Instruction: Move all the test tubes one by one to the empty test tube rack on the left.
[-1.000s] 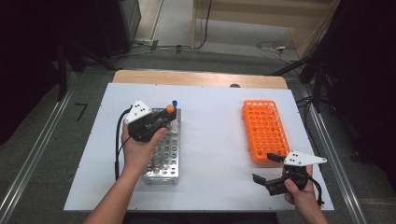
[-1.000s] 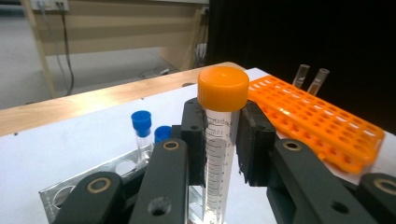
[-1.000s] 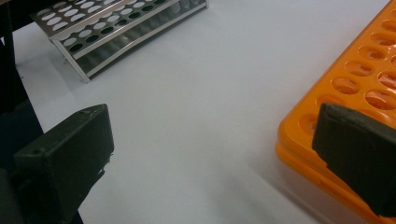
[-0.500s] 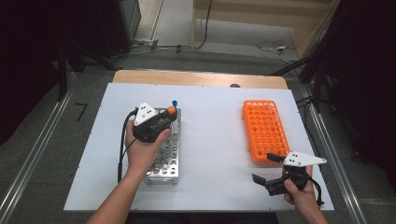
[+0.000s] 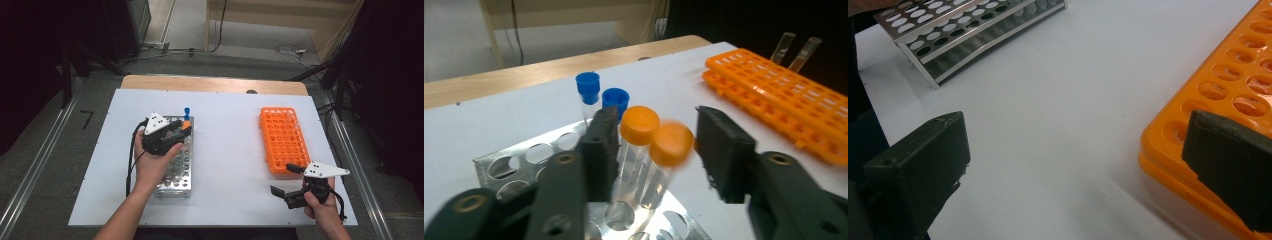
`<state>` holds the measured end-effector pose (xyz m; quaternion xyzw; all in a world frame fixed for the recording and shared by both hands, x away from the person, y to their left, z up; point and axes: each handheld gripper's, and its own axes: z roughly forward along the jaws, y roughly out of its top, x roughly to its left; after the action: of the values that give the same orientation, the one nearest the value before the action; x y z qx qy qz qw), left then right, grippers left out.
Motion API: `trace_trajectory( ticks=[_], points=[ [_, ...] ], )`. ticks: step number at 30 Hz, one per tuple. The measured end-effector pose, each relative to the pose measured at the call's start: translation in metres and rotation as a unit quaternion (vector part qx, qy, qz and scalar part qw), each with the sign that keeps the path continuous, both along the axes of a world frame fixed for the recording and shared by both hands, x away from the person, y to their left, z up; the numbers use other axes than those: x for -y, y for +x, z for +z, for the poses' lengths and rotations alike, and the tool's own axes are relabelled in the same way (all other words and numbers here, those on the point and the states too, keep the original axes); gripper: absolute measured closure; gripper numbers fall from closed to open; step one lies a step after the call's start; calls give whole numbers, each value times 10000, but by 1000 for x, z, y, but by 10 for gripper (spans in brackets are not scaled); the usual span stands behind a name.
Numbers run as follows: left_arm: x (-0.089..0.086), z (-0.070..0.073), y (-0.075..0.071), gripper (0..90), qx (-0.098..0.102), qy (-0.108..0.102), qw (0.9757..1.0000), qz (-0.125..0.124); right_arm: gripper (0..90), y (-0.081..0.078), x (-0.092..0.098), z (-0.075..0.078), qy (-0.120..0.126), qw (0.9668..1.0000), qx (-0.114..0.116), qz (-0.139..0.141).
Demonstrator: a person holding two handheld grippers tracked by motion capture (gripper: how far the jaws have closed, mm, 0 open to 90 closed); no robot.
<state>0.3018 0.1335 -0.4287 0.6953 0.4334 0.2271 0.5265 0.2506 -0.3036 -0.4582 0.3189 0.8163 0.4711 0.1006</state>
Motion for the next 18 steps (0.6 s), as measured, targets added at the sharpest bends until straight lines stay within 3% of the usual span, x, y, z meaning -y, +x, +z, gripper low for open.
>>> trace_trajectory(
  ticks=[5,8,11,18],
  points=[
    [-3,3,-7,191,-93,-202,9996,-188,0,1,1,1,34,10000,4,-33],
    [-5,5,-15,98,-94,-300,9989,-334,0,2,3,2,41,10000,19,-75],
    [-7,6,-25,39,-80,-349,9983,-452,0,3,3,4,75,9999,26,-107],
    [-10,6,-48,0,-17,-453,9971,-611,0,10,6,8,122,9995,27,-296]
  ],
)
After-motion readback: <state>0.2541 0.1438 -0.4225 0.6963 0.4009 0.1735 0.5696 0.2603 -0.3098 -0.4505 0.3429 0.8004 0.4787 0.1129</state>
